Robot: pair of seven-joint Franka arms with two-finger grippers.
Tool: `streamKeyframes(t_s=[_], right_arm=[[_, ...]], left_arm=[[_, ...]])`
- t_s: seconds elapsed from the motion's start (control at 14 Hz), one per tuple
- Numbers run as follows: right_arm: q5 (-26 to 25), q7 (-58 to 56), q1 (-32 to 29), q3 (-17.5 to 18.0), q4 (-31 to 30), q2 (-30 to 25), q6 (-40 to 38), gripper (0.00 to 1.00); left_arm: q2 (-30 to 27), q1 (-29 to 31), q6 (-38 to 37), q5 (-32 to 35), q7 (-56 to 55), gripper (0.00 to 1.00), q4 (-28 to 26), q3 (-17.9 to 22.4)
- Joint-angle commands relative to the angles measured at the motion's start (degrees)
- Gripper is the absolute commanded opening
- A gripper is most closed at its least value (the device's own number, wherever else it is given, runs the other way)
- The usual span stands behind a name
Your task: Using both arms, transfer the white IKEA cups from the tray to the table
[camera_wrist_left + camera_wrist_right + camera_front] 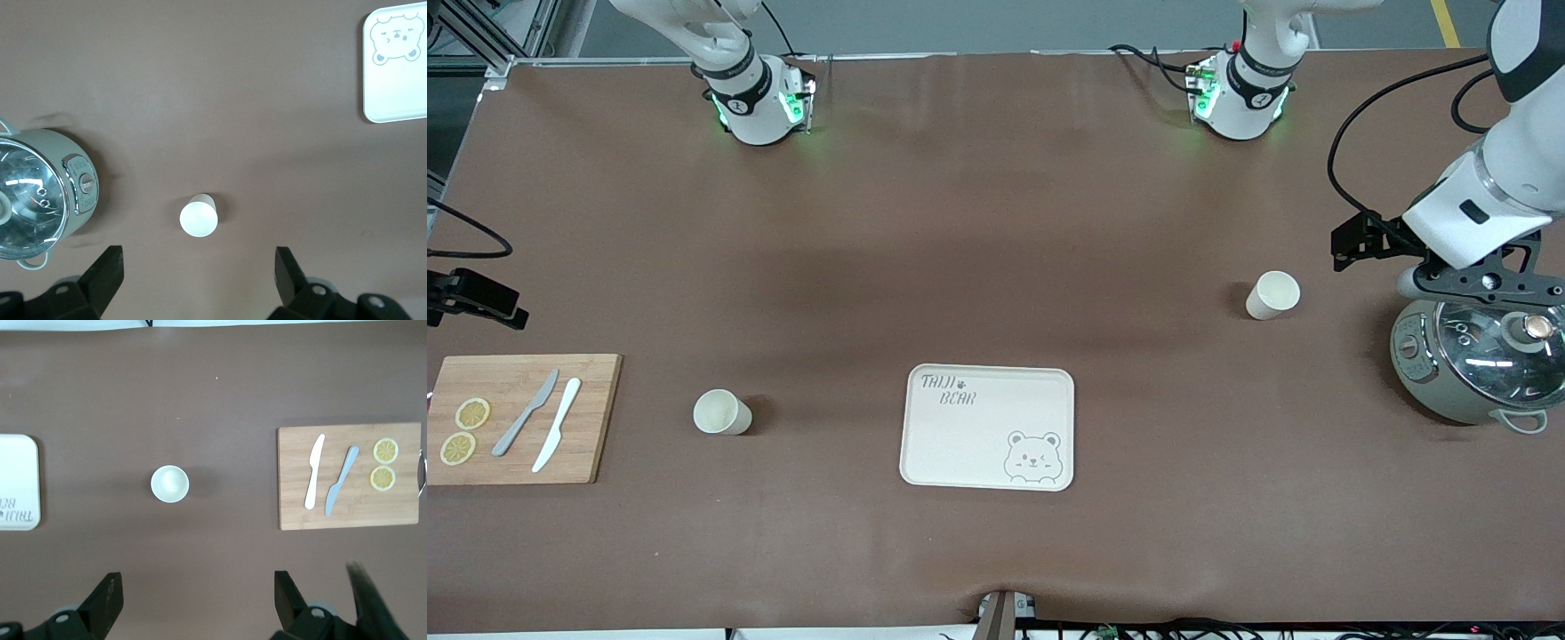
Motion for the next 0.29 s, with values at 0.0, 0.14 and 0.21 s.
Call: streamKeyframes(t_s=[0.0,0.14,0.21], right_arm=[[-0.9,-4.7,-1.6,0.0,0.1,-0.5,0.2,1.0],[-0.9,-4.6,-2.1,0.0,0.1,-0.5,0.2,1.0],[-0.8,-4.6,-2.1,0.0,0.1,-0.5,0.2,1.0]], left_arm=[[0.5,-0.2,-0.3,1.2,-0.3,1.0,1.4,-0.4],[0.5,-0.2,-0.3,1.2,-0.2,1.0,1.4,-0.4],[0.5,-0.2,-0.3,1.2,-0.2,1.0,1.4,-0.4]])
